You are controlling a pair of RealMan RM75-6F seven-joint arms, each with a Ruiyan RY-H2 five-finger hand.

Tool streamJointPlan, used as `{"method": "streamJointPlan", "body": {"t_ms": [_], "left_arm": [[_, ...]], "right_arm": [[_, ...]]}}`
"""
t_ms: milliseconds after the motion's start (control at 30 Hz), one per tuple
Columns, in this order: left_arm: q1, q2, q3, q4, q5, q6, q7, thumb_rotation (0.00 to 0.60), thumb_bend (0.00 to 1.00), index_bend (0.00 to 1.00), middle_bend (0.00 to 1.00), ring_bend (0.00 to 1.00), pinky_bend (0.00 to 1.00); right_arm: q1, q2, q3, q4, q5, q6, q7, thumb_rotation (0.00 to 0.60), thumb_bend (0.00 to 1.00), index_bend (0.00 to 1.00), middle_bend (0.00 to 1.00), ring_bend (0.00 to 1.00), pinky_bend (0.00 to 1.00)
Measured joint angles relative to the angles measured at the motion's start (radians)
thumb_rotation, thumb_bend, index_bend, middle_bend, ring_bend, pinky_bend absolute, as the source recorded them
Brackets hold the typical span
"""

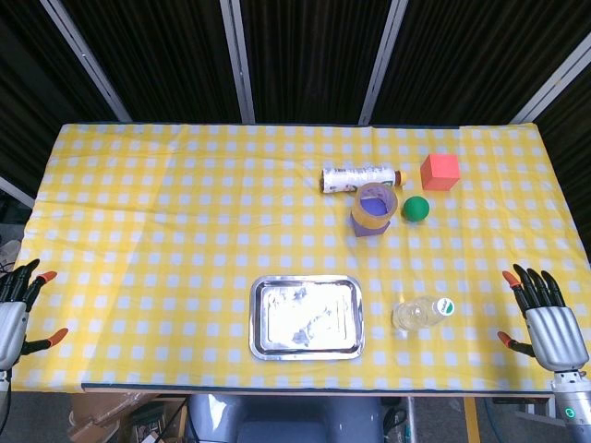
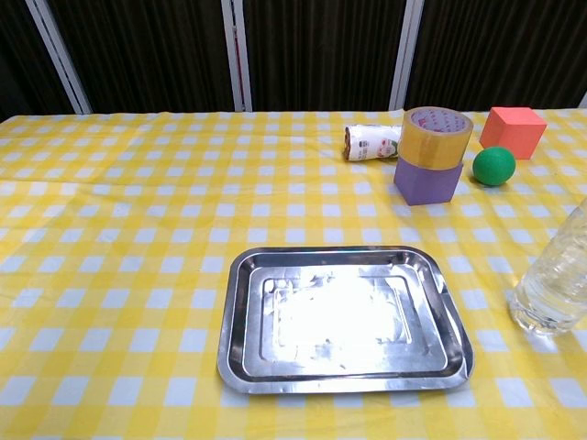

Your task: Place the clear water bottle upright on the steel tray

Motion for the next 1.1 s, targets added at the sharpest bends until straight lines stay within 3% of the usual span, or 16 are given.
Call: {"method": "streamJointPlan", "body": {"t_ms": [467, 800, 1100], "left_arm": [[0.004, 0.002, 0.006, -0.026, 0.026, 0.020, 0.018, 0.600, 0.18, 0.17, 0.00, 0.00, 0.00], [0.011, 0.005, 0.018, -0.035, 0.042, 0.026, 0.020, 0.600, 0.18, 0.17, 0.00, 0.00, 0.00], [0.011, -0.005, 0.018, -0.025, 0.078, 0.050, 0.006, 0.600, 0.18, 0.17, 0.00, 0.00, 0.00]], "right_arm": [[-0.007, 0.058, -0.006, -0.103, 0.037, -0.065, 0.036, 0.600, 0.19, 0.10, 0.04, 0.00, 0.00], [0.042, 0.114, -0.048, -0.201, 0.005, -0.206, 0.286, 0.600, 0.19, 0.10, 0.06, 0.00, 0.00], [0.165, 0.142, -0.071, -0.300, -0.027, -0.398, 0.516, 0.600, 0.19, 0.10, 0.08, 0.00, 0.00]]}}
